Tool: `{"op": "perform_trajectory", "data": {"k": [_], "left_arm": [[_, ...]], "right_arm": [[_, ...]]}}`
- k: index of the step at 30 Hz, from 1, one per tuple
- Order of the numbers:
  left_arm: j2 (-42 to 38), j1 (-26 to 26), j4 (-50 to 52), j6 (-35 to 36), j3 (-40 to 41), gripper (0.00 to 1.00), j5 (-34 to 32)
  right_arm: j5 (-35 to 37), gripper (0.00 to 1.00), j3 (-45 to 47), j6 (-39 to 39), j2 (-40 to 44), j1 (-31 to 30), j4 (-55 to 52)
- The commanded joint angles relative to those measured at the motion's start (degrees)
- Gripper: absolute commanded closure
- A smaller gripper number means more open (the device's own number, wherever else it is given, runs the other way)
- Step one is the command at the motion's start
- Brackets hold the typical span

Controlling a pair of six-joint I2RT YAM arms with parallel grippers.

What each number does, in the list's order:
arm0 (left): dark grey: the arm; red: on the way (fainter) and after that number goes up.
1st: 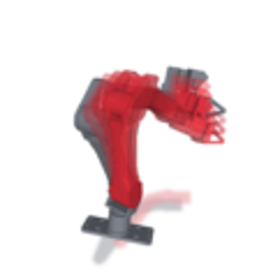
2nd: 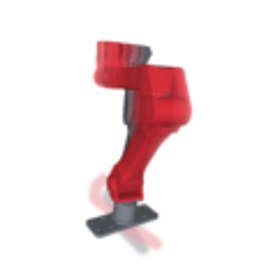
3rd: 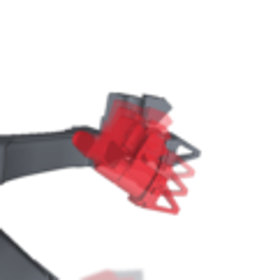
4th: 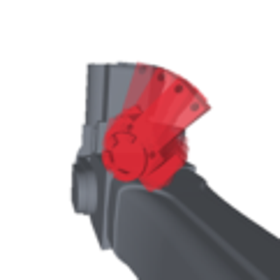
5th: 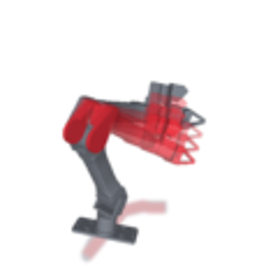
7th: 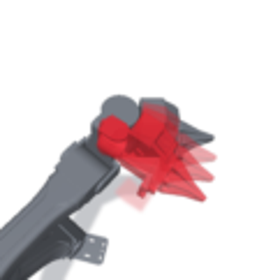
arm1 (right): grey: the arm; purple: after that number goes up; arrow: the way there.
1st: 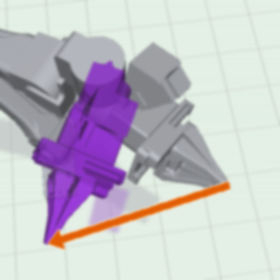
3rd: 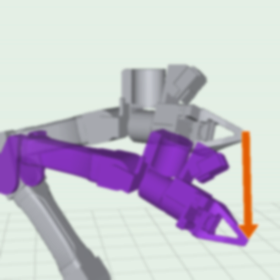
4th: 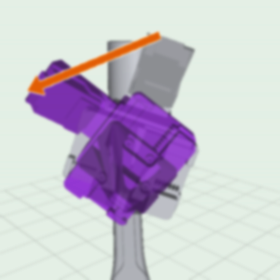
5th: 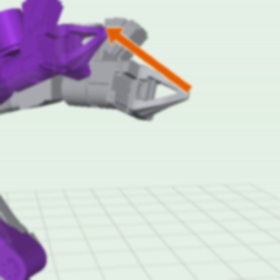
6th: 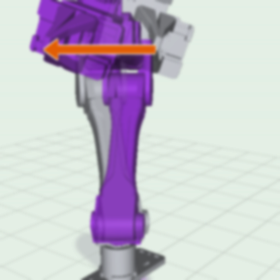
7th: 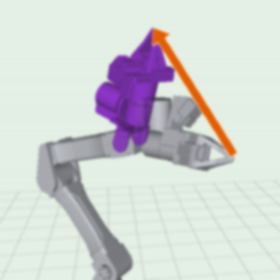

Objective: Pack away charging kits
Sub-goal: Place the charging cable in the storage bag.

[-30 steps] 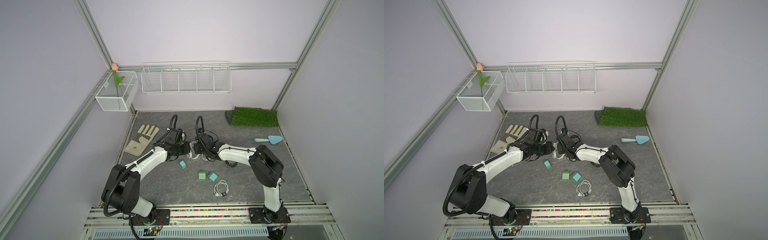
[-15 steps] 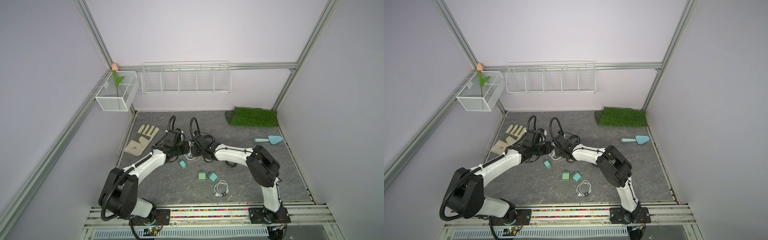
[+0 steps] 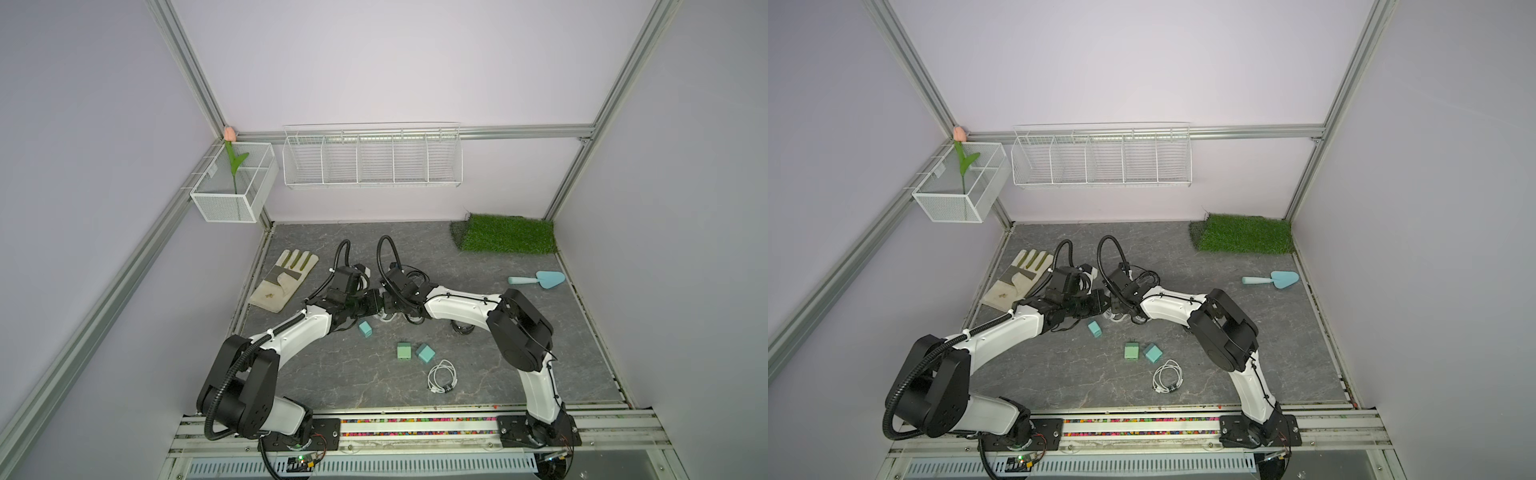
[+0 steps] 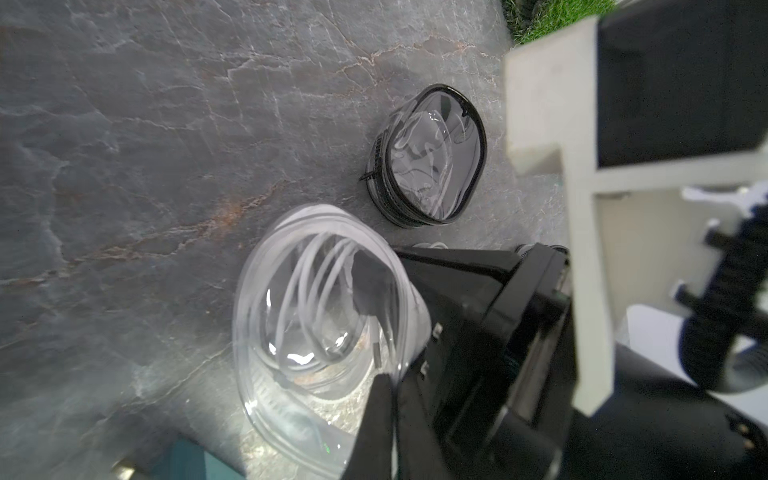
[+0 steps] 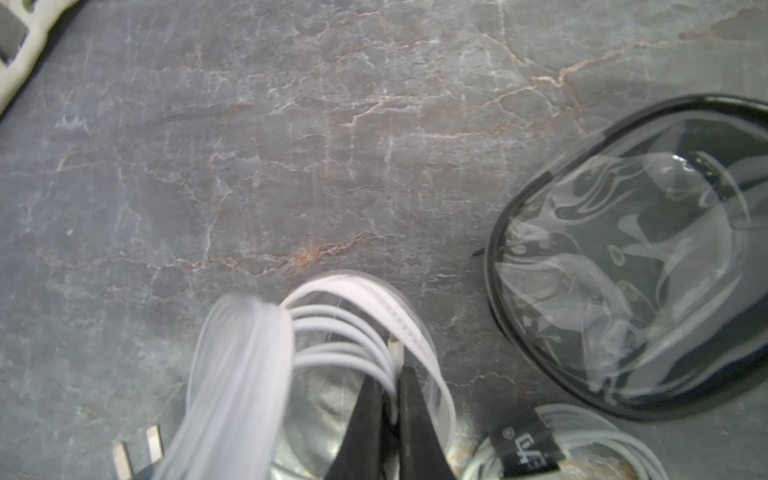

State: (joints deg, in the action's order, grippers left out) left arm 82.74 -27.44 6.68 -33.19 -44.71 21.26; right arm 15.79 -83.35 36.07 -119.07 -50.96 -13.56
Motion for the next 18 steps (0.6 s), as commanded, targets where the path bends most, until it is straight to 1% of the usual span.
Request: {"op": "perform_trajectory", "data": {"k": [1,5,8,11,15,18], "left_arm": [[-1.9,-0.3,-2.8,-2.4,1.3,1.00,3.3],[-1.6,-0.3,-4.4,-3.3,1.8,1.00,4.5],[-1.3,-0.2,-4.0,-3.5,1.3,1.00,4.3],[-0.6,-0.2,-3.0,-4.3,0.6,1.00,4.5],[0.8,0.0,-3.9,-6.0,0.5,1.00,7.1],[2.2,0.4,-5.5,-7.6,0.5,1.00,10.2]], "right_arm": [[0.5,0.94,-0.5,4.4,-0.6,0.7,0.5],[0.8,0.90,-2.4,5.1,-0.8,-0.4,-0.9],[4.3,0.89,-4.7,5.2,-1.9,-1.8,-4.4],[7.6,0.88,-5.0,6.8,-2.6,-1.6,-6.6],[9.4,0.89,-4.9,8.4,-3.5,-1.3,-7.1],[9.2,0.87,-4.8,8.6,-4.0,-1.4,-6.4]]}}
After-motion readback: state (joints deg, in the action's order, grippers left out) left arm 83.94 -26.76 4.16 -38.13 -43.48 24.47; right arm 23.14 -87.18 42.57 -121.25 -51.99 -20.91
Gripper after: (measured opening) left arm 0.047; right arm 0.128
